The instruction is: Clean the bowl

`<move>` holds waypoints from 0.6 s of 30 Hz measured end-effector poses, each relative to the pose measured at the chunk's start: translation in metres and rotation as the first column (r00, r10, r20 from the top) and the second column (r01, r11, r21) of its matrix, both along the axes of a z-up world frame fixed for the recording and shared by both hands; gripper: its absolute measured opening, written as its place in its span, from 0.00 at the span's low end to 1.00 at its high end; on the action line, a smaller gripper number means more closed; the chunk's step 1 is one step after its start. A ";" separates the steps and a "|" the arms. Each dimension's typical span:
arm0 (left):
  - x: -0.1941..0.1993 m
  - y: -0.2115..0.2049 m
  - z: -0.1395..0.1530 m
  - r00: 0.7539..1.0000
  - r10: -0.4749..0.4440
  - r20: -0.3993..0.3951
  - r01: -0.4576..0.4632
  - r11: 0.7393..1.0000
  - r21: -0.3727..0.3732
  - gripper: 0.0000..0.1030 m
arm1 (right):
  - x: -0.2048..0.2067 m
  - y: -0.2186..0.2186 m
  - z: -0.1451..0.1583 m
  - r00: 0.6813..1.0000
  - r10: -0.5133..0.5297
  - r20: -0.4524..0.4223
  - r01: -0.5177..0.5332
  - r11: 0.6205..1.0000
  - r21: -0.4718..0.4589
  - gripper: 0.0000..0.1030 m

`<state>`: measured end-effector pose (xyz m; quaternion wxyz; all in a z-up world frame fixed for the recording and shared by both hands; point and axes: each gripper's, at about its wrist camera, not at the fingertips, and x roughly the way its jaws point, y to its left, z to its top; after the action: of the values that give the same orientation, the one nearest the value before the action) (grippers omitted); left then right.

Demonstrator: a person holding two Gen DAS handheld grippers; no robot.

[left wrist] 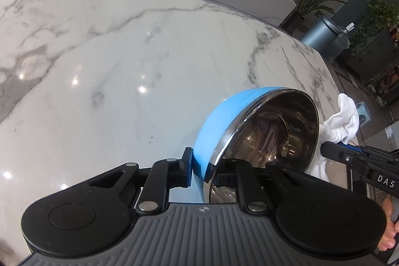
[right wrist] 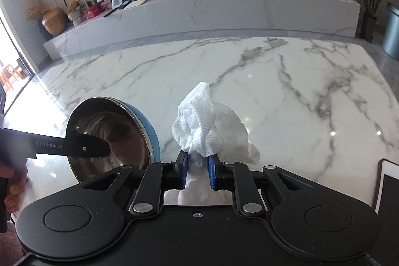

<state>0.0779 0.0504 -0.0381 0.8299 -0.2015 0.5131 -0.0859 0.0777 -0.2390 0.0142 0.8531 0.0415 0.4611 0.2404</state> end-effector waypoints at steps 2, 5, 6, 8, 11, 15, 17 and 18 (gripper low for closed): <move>0.001 0.003 -0.002 1.000 0.009 -0.014 -0.009 1.000 -0.022 0.13 | 0.000 0.002 -0.002 1.000 0.011 -0.018 -0.011 1.000 0.022 0.15; 0.002 0.003 -0.004 1.000 0.020 -0.016 -0.020 0.999 -0.030 0.13 | -0.001 0.010 -0.004 0.999 0.033 -0.032 -0.032 0.999 0.037 0.15; 0.003 0.002 -0.004 1.000 0.025 -0.013 -0.026 0.999 -0.031 0.13 | -0.001 0.012 -0.004 0.999 0.032 -0.028 -0.031 0.999 0.035 0.15; 0.003 0.002 -0.005 0.999 0.038 -0.010 -0.039 0.999 -0.029 0.13 | 0.000 0.016 -0.004 0.999 0.029 -0.022 -0.028 0.999 0.029 0.15; 0.005 0.001 -0.005 0.998 0.059 0.000 -0.059 0.998 -0.018 0.16 | 0.000 0.021 -0.004 1.000 0.026 -0.015 -0.025 0.999 0.024 0.15; 0.006 0.000 -0.003 0.996 0.082 0.024 -0.082 0.997 -0.010 0.32 | 0.000 0.024 -0.005 1.000 0.024 -0.014 -0.024 0.999 0.023 0.15; 0.007 -0.002 -0.002 0.997 0.078 0.027 -0.078 0.997 -0.003 0.32 | 0.000 0.026 -0.007 0.999 0.031 -0.015 -0.030 0.999 0.023 0.15; 0.007 -0.003 -0.002 0.997 0.075 0.028 -0.075 0.997 0.001 0.32 | 0.000 0.027 -0.007 0.999 0.032 -0.015 -0.031 0.999 0.025 0.15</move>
<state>0.0845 0.0472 -0.0404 0.8397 -0.2185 0.4938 -0.0569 0.0774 -0.2124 0.0071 0.8451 0.0465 0.4653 0.2592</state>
